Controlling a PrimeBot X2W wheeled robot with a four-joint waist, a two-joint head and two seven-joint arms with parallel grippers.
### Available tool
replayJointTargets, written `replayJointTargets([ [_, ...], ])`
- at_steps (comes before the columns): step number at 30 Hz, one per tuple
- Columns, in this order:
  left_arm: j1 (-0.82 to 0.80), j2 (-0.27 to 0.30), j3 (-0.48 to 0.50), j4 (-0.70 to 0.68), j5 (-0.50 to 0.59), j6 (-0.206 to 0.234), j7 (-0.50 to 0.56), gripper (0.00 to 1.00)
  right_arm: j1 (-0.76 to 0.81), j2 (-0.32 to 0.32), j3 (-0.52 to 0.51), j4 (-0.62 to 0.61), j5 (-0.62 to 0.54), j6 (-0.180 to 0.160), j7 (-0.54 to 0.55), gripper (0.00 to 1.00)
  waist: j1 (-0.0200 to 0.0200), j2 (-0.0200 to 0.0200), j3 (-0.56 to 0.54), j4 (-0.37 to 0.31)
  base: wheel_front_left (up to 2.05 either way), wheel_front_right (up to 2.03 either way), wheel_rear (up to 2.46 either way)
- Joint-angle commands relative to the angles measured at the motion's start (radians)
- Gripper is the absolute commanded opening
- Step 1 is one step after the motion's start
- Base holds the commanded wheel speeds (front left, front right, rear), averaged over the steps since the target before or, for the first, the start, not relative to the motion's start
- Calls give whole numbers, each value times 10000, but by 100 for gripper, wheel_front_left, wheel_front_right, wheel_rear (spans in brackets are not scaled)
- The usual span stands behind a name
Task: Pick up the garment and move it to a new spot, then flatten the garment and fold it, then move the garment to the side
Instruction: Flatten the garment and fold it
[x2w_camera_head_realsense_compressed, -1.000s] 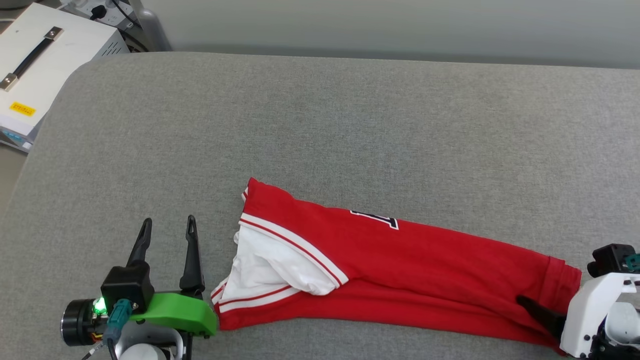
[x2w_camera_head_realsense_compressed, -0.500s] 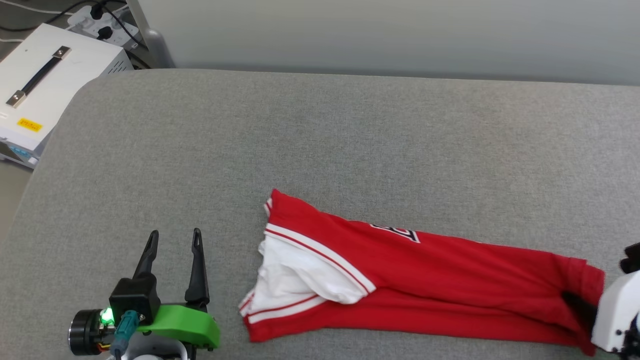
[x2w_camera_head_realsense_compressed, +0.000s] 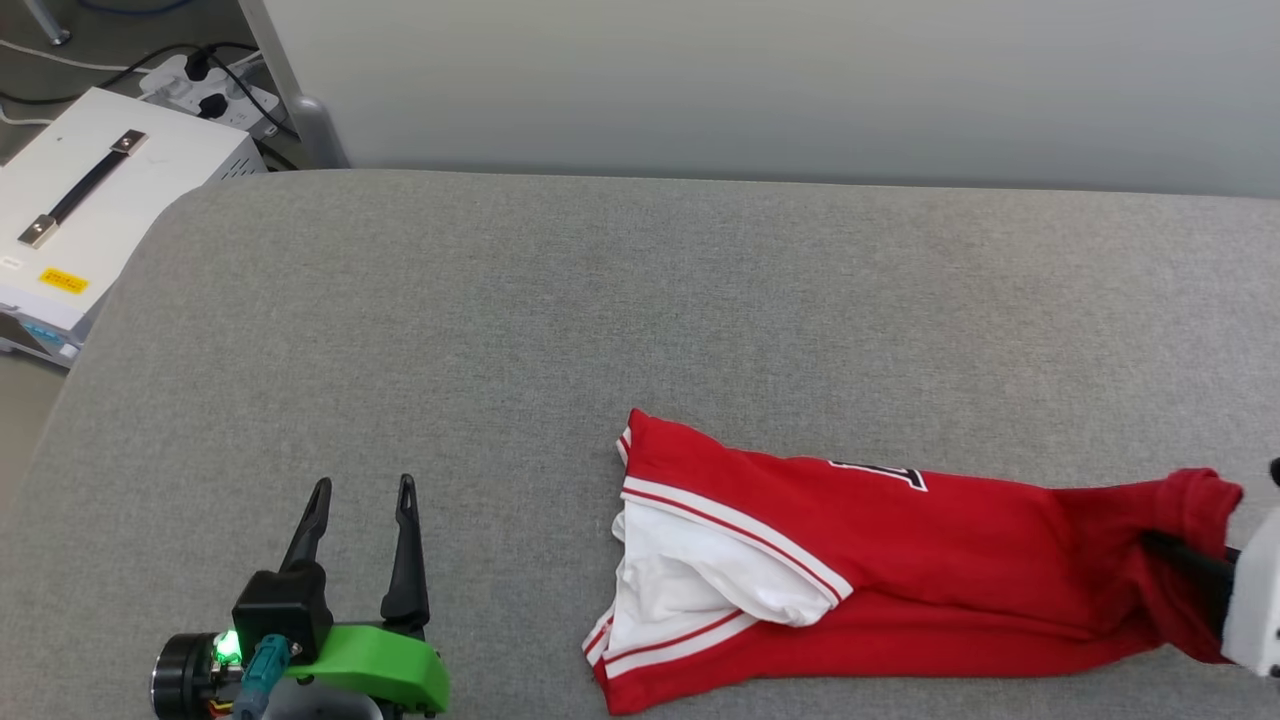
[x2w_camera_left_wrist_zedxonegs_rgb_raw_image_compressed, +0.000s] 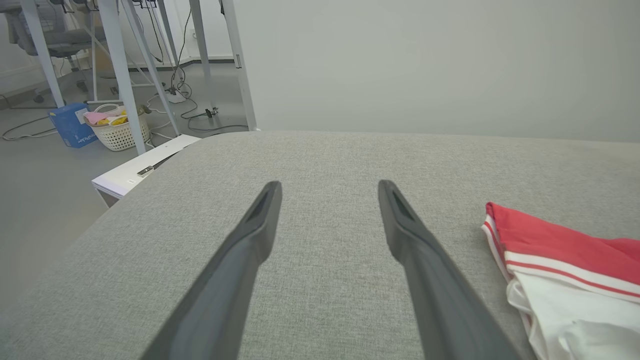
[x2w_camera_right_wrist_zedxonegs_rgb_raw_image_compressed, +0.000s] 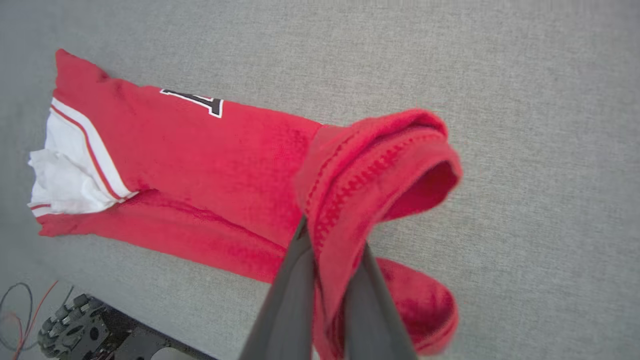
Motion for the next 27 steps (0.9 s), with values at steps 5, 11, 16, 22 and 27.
replayJointTargets([
  [5,42,-211,193,-8,260,-253,-59,100,-426,694,776,-1432,137,-7,741,0,0,-1,201,145,0,0,0],
  [11,-269,-378,308,6,475,-537,-59,100,-1949,1761,2406,-1440,-740,-7,1026,0,0,-1,686,417,0,0,0],
  [16,-559,-543,454,72,589,-748,-59,100,-3424,2726,3830,-466,-1233,-7,790,0,0,-1,1084,626,0,0,0],
  [22,-852,-717,622,164,732,-957,-59,100,-4833,3665,5165,1295,-1670,-7,200,0,0,-1,1403,805,0,0,0],
  [27,-1018,-842,740,258,846,-1101,-59,100,-5289,3996,6162,2784,-1952,-7,-201,0,0,-1,1522,881,0,0,0],
])
